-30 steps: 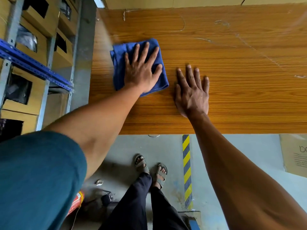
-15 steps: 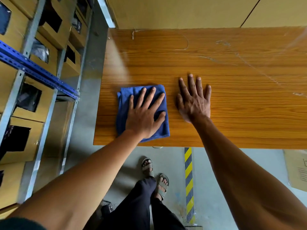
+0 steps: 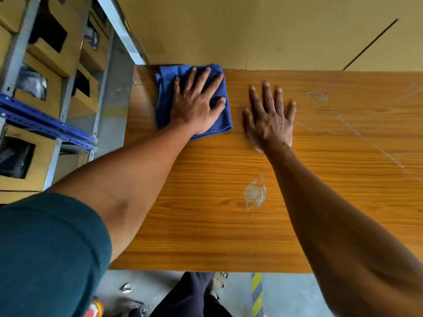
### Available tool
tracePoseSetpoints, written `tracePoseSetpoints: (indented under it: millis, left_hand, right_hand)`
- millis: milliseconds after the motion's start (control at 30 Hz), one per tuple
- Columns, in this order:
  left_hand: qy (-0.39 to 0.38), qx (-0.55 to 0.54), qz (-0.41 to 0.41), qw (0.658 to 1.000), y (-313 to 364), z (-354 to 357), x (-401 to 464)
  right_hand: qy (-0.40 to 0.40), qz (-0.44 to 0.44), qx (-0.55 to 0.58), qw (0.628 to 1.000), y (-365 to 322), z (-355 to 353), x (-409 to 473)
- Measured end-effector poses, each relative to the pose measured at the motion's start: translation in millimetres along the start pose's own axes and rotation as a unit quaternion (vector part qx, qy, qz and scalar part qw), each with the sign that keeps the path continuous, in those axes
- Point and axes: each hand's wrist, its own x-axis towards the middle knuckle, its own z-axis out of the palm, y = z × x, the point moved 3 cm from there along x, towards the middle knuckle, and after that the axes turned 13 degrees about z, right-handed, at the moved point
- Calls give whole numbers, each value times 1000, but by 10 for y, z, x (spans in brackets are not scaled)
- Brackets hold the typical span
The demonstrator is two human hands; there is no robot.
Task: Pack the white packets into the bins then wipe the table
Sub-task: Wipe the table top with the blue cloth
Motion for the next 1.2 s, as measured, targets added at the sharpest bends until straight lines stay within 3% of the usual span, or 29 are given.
tracePoseSetpoints:
  millis: [233,367,600,733,867,967,1200]
  left_hand:
    - [30,23,39,999,188,47,-476]
    - [5,30,48,998,333,58,-911]
    - [4,35,16,999,-68,0,-106]
    - [23,40,36,998,135,44,-427]
    - [-8,43,68,997,355,62,-938]
    - [-9,44,78,996,271,45,-784]
    - [4,41,16,999,-7,29,-136]
  right_hand:
    - [-3,5,-4,1000,-14,-39,33]
    - [-12,0,-4,1000,-38,-51,27]
    - [-6,-1,-2,1000,-32,-30,41]
    - [1,0,-2,1000,-16,-58,33]
    - [-2,2,-2,1000,-25,-64,34]
    - [3,4,0,1000,-13,-59,36]
    - [2,-6,1,1000,-16,-44,60]
